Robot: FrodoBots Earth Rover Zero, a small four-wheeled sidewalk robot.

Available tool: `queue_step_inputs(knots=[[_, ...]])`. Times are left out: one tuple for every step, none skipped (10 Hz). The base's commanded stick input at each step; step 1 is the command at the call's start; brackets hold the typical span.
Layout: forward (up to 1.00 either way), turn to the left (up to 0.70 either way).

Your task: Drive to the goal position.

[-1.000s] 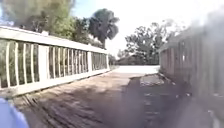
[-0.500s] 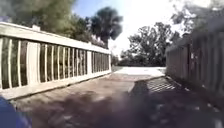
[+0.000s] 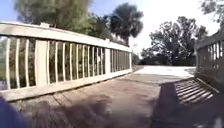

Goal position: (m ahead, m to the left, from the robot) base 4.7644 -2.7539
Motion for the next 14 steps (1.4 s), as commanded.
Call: queue_step_inputs(knots=[[0.70,0.00],[0.70,0.00],[0.70,0.00],[0.70,-0.20],[0.70,-0.35],[0.70,-0.35],[0.70,-0.35],[0.70,-0.35],[0.70,-0.35],[0.70,-0.35],[0.70,-0.35],[0.70,-0.35],[0.70,-0.35],[0.70,-0.35]])
